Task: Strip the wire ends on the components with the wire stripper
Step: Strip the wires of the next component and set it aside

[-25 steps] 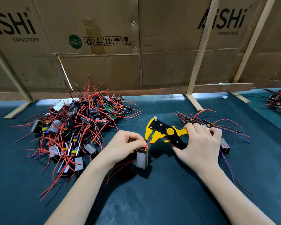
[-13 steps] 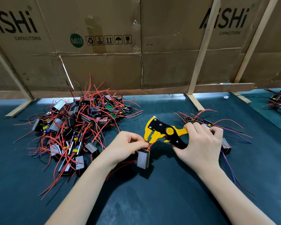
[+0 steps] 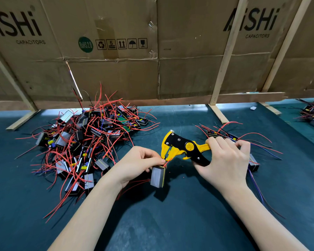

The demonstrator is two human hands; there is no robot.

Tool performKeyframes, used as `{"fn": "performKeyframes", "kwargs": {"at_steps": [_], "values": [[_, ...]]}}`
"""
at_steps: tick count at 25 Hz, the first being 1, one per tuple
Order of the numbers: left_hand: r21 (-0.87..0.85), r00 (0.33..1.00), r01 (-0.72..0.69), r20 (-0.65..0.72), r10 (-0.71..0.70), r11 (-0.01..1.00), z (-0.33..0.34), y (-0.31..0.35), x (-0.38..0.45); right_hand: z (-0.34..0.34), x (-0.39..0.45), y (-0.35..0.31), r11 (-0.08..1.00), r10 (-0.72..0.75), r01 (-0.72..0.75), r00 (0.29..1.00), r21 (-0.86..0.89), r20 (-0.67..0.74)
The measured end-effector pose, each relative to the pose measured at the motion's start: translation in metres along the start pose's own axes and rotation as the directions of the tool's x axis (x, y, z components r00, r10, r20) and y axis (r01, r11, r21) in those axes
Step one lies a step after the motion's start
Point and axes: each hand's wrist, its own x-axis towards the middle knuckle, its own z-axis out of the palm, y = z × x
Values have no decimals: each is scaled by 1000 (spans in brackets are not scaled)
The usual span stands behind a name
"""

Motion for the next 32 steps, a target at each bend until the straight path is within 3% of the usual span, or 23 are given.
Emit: {"fn": "performKeyframes", "kwargs": {"at_steps": [9,17,25,28,32], "values": [[26,997,-7,82,5,1000,-6,1,-5,0,1,0,1000,-18,18,1000,7,0],[-90,997,20,72,-13,996,-4,-1,-3,2,-1,0,1000,8,-8,1000,1,11],[-214,989,21,149,11,976,-5,-10,1,2,-1,3,999,26,-25,999,-29,23],[-139,994,16,111,-1,990,-8,-12,3,3,-3,1,999,25,-22,998,-49,52],[-60,963,65,264,-47,996,-21,-12,1,5,-4,3,997,40,-35,995,-64,90]]}}
